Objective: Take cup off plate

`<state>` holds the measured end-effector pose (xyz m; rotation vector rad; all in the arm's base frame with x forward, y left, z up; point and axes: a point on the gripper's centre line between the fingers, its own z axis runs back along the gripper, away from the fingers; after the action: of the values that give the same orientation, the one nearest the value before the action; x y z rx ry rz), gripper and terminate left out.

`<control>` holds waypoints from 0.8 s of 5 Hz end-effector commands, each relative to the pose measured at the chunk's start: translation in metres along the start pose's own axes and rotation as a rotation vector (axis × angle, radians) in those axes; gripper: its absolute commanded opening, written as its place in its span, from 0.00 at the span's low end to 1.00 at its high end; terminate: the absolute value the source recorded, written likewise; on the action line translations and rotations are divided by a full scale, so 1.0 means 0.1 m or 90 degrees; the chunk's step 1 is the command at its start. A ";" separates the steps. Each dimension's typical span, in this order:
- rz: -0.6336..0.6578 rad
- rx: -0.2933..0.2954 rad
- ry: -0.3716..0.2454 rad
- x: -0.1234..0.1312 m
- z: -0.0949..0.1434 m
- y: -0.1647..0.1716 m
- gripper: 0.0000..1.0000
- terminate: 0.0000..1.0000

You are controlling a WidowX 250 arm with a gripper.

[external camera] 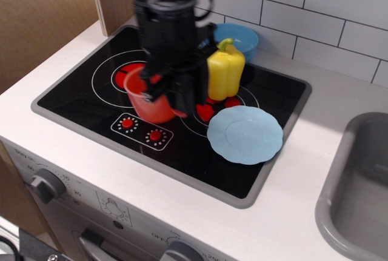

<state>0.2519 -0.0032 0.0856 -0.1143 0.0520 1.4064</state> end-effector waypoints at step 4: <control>-0.166 0.027 -0.044 0.46 -0.06 -0.25 0.00 0.00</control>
<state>0.2572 0.0365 0.0638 -0.0227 0.0412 1.1434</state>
